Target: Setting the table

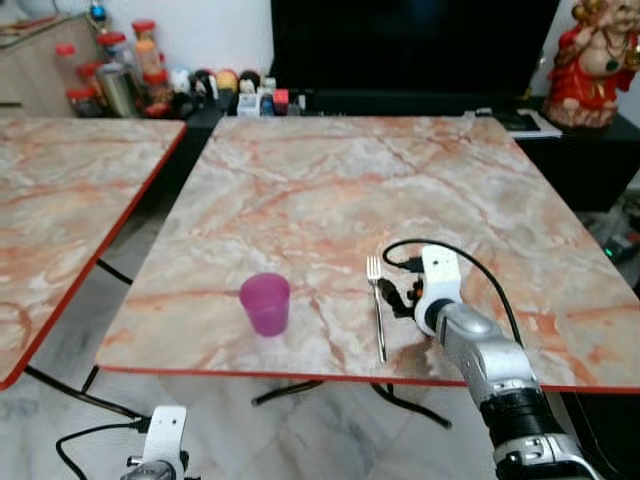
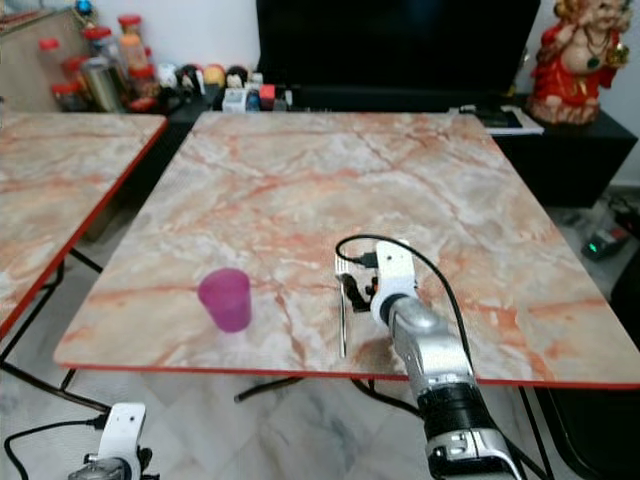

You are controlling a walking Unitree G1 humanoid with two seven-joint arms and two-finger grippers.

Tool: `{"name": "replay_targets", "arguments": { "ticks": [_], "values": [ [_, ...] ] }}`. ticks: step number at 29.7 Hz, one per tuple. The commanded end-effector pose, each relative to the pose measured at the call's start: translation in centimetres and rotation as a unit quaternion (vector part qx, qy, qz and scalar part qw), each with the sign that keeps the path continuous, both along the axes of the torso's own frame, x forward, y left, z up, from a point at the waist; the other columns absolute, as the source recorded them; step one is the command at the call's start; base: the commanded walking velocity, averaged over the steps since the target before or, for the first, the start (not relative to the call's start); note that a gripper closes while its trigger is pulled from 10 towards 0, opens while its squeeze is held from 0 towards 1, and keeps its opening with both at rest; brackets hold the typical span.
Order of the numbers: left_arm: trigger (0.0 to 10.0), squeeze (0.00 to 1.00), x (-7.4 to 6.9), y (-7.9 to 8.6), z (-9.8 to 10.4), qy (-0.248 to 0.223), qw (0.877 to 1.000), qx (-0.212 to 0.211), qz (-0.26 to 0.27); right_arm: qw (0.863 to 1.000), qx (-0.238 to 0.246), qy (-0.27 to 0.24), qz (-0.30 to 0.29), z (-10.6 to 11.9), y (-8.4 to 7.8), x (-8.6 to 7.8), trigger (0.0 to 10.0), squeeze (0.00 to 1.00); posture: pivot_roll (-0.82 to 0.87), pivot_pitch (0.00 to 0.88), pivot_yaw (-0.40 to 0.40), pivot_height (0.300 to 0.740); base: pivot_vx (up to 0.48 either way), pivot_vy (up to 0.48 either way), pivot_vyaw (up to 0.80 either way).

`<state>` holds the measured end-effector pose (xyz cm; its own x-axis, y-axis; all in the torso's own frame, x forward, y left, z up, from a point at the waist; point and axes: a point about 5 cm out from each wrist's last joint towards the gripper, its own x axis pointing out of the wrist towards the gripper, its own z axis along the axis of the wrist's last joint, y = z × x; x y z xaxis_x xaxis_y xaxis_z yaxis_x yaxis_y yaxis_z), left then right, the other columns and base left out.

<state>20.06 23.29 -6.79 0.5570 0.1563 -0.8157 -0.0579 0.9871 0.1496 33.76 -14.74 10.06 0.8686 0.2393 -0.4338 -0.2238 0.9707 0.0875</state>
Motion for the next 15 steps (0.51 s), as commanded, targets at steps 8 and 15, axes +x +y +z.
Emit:
{"name": "replay_targets", "arguments": {
  "ticks": [8,15],
  "values": [
    [10.0,0.00,-0.2,0.0,-0.2,0.007,1.000,0.002,-0.003,0.999,0.004,0.022,0.028,1.1,0.3,-0.2,10.0,0.00,-0.04,0.000,-0.014,0.740,0.000,0.000,0.00],
    [10.0,0.00,-0.4,-0.2,-0.2,0.008,1.000,0.001,-0.001,0.998,0.001,0.047,0.028,-0.2,0.7,-0.2,10.0,0.00,-0.03,0.000,-0.024,0.740,0.000,0.000,0.00]
  ]
}}
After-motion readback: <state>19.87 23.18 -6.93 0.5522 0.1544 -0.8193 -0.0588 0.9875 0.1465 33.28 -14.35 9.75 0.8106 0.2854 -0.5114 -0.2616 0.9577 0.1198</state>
